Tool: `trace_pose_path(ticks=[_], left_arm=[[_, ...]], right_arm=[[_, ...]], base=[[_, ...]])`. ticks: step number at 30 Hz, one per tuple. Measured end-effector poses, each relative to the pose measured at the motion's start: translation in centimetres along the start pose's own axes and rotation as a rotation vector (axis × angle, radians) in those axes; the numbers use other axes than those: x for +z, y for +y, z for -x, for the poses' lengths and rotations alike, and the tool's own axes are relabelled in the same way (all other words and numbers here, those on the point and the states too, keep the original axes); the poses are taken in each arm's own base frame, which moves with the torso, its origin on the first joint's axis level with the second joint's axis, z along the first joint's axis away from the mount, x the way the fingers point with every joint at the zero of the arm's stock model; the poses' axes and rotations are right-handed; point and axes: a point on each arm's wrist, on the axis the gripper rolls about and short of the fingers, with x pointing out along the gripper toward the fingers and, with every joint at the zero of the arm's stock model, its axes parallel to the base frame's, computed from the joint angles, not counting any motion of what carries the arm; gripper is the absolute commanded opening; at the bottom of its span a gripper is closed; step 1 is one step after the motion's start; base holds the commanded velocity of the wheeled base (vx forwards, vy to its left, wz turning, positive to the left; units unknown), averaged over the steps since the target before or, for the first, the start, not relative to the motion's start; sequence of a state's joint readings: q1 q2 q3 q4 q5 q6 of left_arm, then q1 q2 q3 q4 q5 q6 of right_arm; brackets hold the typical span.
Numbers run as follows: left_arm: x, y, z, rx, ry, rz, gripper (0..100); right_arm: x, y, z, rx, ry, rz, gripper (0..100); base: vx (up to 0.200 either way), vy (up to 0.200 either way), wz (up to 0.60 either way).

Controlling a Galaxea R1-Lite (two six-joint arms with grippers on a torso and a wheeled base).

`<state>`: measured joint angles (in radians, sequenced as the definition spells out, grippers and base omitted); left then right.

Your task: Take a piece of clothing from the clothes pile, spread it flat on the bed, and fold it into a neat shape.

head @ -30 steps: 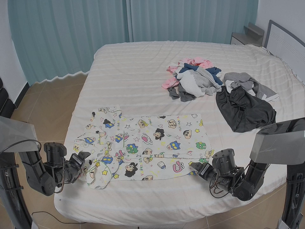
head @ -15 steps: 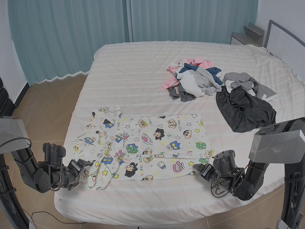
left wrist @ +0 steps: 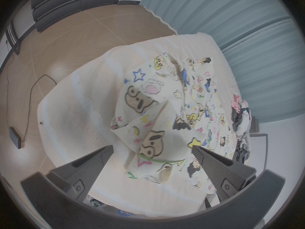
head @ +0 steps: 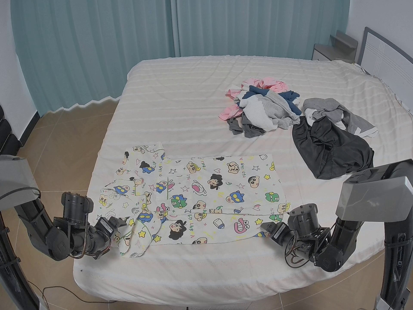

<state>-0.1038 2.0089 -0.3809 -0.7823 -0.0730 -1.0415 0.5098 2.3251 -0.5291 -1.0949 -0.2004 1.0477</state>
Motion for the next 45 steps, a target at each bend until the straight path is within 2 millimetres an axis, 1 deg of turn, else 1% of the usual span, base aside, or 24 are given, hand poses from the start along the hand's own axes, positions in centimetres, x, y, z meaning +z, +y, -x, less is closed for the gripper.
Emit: trace_pose_path(ticks=[5, 10, 14, 22, 29, 30, 36, 41, 45], left_arm=[[-0.9, 0.5, -0.6, 0.037, 0.022, -0.016, 100], [-1.1, 0.6, -1.3, 0.09, -0.041, -0.029, 100], [-1.3, 0.2, -2.3, 0.093, -0.094, -0.046, 100], [-1.7, 0.0, -3.7, 0.111, -0.142, -0.061, 100], [-1.6, -0.6, -5.0, 0.111, -0.176, -0.063, 100], [-1.5, -0.7, -5.1, 0.109, -0.177, -0.062, 0], [-1.3, -1.0, -5.5, 0.094, -0.19, -0.052, 0], [-1.1, -1.2, -5.6, 0.058, -0.232, -0.035, 0], [-1.2, -1.0, -5.7, 0.061, -0.234, -0.035, 0]], right_arm=[[-0.1, 0.0, -0.1, 0.0, 0.0, 0.003, 100], [-0.2, 0.1, -0.1, -0.004, -0.009, 0.006, 100], [-0.2, 0.1, -0.1, -0.007, -0.013, 0.005, 100], [-0.1, 0.1, -0.2, -0.006, -0.015, 0.003, 100], [0.1, 0.4, -0.1, 0.039, -0.043, -0.008, 100], [0.1, 0.3, -0.1, 0.038, -0.043, -0.008, 100], [-0.2, 0.0, -0.4, 0.024, -0.041, -0.007, 100], [0.7, 0.5, -1.0, 0.05, -0.128, -0.042, 100], [0.9, 0.6, -1.3, 0.056, -0.144, -0.047, 100]], base=[[0.0, 0.0, 0.0], [0.0, 0.0, 0.0], [0.0, 0.0, 0.0], [0.0, 0.0, 0.0], [0.0, 0.0, 0.0], [0.0, 0.0, 0.0], [0.0, 0.0, 0.0], [0.0, 0.0, 0.0], [0.0, 0.0, 0.0]])
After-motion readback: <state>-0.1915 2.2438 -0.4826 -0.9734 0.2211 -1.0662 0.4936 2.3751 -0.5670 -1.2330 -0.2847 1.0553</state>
